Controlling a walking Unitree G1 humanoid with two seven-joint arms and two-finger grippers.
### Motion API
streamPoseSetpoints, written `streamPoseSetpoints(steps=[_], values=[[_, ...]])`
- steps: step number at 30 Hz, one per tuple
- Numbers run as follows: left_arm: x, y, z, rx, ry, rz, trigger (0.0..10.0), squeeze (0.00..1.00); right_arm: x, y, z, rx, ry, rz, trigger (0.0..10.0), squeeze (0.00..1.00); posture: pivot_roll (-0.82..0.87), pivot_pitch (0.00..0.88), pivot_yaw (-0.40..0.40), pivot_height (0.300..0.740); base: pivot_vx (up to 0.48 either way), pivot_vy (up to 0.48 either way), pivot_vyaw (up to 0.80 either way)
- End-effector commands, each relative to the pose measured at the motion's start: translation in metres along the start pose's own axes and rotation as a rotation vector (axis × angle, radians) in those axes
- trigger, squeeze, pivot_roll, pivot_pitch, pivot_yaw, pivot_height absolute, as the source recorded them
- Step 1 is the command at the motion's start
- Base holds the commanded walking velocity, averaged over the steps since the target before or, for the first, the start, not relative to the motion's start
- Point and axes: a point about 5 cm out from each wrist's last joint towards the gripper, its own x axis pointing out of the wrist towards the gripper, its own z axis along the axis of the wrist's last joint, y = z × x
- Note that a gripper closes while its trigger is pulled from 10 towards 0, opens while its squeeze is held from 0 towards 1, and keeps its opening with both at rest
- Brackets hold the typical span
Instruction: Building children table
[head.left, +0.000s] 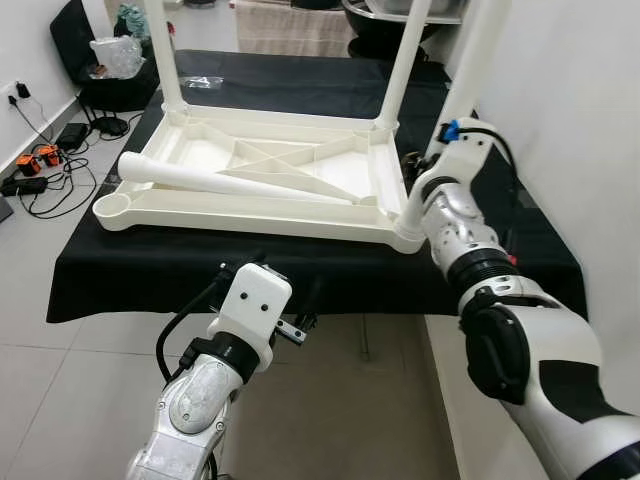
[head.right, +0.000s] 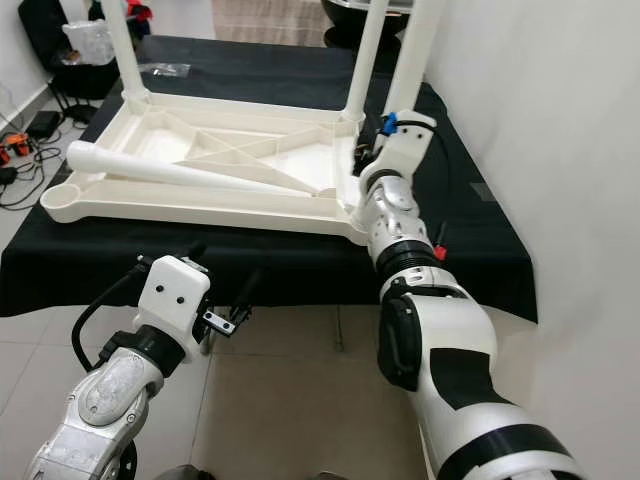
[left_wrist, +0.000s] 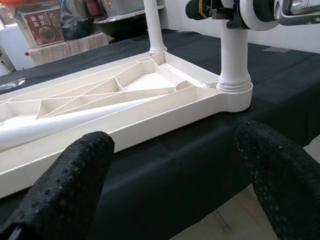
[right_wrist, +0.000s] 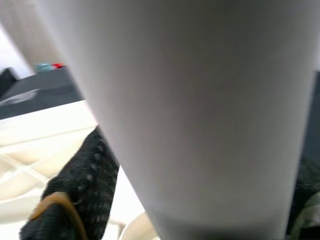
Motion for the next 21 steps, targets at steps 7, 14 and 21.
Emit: streamPoseSetpoints(steps=[7, 14, 21], values=[[-0.001, -0.002, -0.004, 0.003, 0.018, -0.003, 10.0, 0.00, -0.009, 0.021, -0.023, -0.078, 0.118, 0.446, 10.0, 0.00, 0.08, 0.053, -0.112, 0.740, 0.000, 0.000, 0.00], [-0.001, -0.002, -0.004, 0.002, 0.019, -0.002, 10.0, 0.00, -0.019, 0.021, -0.013, -0.052, 0.142, 0.825, 10.0, 0.00, 0.08, 0.050, -0.111, 0.740, 0.000, 0.000, 0.00], [-0.001, -0.002, -0.004, 0.003, 0.016, -0.003, 10.0, 0.00, -0.028, 0.028, -0.007, -0.052, 0.188, 1.082, 10.0, 0.00, 0.09, 0.050, -0.115, 0.740, 0.000, 0.000, 0.00]])
